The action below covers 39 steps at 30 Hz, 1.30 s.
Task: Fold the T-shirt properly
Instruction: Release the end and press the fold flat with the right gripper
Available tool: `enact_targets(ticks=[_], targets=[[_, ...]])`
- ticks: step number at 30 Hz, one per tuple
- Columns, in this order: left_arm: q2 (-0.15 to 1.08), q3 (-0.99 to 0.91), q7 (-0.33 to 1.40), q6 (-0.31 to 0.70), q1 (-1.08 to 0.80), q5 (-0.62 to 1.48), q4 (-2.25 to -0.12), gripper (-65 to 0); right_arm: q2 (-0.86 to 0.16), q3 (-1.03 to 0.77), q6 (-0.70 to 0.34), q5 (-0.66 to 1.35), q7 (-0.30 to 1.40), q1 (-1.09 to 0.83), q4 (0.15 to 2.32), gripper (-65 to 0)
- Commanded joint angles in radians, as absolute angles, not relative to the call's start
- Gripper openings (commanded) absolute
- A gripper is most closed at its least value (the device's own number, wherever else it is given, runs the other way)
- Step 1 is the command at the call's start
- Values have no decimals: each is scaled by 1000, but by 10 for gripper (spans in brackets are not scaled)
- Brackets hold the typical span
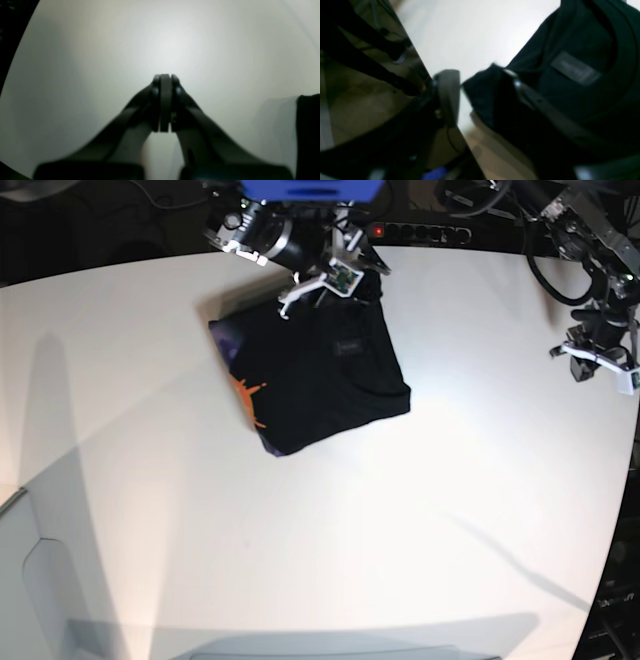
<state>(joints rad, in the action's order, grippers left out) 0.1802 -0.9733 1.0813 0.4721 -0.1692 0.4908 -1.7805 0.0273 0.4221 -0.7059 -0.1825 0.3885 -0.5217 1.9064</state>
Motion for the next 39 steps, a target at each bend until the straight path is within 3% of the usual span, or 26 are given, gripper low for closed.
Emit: enact_targets(ticks=[1,10,20,28,32,39], targets=[[197,-978,1063,475,-163,503,-1794,-650,30,421,-698,-163,355,-535,1926,-299],[197,-978,1063,475,-165,499,-1794,-650,28,358,-698,-163,364,-495,1979,-288],[197,-980,1063,475,-165,496,-1799,-650,82,384,-698,-163,360,-377,1738,-286],[199,-980,1063,475,-166,495,-1799,-650,85,507,-698,-165,357,-341,1626,-286],[199,-980,1063,475,-166,495,-1799,-650,84,506,-698,-165,355,-348,1670,-287],[188,-974,1067,475,-166,507,-1801,-643,22,449,-698,-163,357,-389,1934,-287]])
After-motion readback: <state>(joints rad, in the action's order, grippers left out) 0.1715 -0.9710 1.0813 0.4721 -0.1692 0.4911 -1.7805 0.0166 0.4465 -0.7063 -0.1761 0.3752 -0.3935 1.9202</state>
